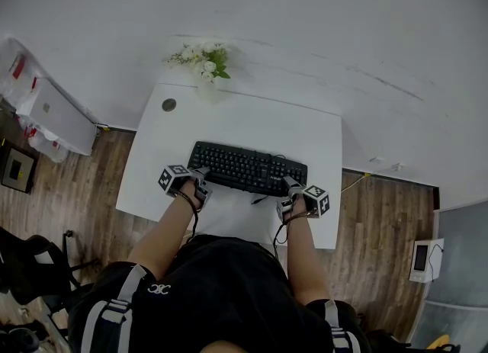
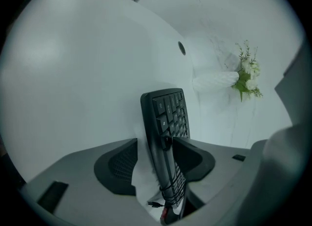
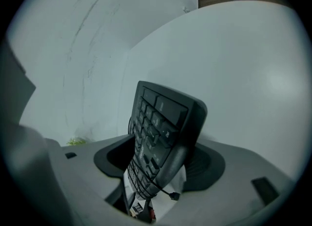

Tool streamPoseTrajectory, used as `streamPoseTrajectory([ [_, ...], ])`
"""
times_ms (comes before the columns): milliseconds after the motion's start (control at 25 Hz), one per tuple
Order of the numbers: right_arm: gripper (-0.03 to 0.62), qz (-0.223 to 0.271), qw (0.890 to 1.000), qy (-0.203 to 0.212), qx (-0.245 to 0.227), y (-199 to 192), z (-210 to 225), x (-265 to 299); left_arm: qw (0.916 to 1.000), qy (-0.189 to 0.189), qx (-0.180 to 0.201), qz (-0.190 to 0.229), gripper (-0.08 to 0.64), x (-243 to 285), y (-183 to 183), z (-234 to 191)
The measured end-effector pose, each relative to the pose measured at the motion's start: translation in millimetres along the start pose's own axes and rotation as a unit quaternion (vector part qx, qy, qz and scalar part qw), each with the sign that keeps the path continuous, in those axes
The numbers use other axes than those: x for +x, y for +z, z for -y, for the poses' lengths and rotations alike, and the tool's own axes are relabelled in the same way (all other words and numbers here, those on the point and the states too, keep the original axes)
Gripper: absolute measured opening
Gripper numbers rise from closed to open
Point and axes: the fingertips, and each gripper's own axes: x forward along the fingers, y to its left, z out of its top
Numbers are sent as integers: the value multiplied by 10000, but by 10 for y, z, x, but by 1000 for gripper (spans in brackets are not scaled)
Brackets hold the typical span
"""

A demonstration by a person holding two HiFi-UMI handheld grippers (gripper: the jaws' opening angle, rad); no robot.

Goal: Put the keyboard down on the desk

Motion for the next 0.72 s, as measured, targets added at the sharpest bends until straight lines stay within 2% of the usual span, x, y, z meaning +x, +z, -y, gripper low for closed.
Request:
streamPoseTrajectory([
  [160,306,-369,9974,-604,-125,-80,97,-49,10000,-31,-47,-21,241,-33,-20,16],
  [240,314,-551,9955,-755,-163,-120,142,-70,9999,-69,-77,-41,239,-45,-40,33],
  [480,314,-1082,9929,-493,43,-281,202,-156,9998,-82,-56,-144,229,-62,-137,15],
  [560,303,-1132,9930,-312,-136,-333,187,-203,9997,-43,115,-188,173,-82,-170,-9],
  [600,254,-1158,9928,-195,-255,-366,161,-235,9995,-23,220,-215,153,-101,-189,-12],
  [720,146,-1174,9911,33,-621,-440,67,-348,9984,-7,526,-215,9,-173,-232,37],
])
